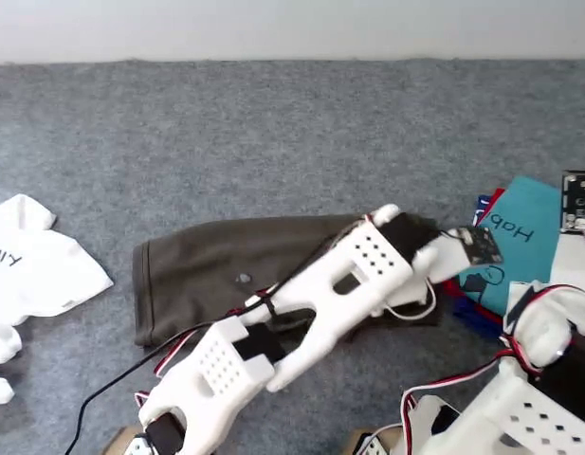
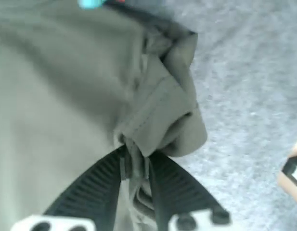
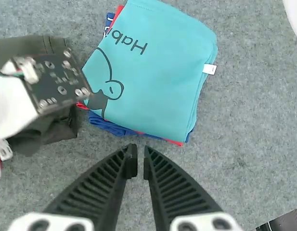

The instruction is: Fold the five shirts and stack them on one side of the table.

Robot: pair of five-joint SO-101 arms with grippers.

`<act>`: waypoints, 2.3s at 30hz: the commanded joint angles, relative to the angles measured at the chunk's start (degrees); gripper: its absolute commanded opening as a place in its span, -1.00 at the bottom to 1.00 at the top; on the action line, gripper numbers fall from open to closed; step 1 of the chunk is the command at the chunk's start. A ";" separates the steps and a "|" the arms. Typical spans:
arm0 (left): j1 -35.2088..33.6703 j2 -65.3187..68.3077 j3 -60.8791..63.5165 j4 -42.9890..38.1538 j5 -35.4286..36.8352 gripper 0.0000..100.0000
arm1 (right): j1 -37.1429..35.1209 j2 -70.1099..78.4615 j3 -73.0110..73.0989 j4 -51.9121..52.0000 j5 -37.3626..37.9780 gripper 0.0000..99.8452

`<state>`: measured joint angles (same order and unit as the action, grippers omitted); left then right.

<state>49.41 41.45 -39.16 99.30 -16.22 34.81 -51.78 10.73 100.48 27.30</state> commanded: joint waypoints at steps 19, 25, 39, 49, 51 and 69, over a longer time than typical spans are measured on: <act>-17.23 5.45 -4.53 -5.89 -2.90 -0.63 | 0.75 -0.04 -0.18 2.24 -0.09 -0.91; -16.97 1.76 -15.69 1.32 -2.11 -0.63 | 0.75 -0.13 -0.18 2.24 -0.09 -0.91; -7.03 -21.54 21.32 -0.26 0.26 -0.63 | 0.75 -0.31 0.26 2.24 -0.09 -0.91; -15.21 -21.98 38.81 -16.09 0.00 -0.63 | 0.84 -0.57 3.96 2.24 -0.18 -0.92; -16.62 -21.98 41.36 -18.46 -0.09 -0.63 | 0.84 -0.57 3.96 2.24 -0.09 -0.92; -19.96 -22.68 29.05 -3.16 5.27 -0.83 | 0.84 -0.57 3.87 2.24 -0.09 -0.92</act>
<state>31.03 22.11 -3.91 92.00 -14.11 34.81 -51.78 14.59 100.48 27.30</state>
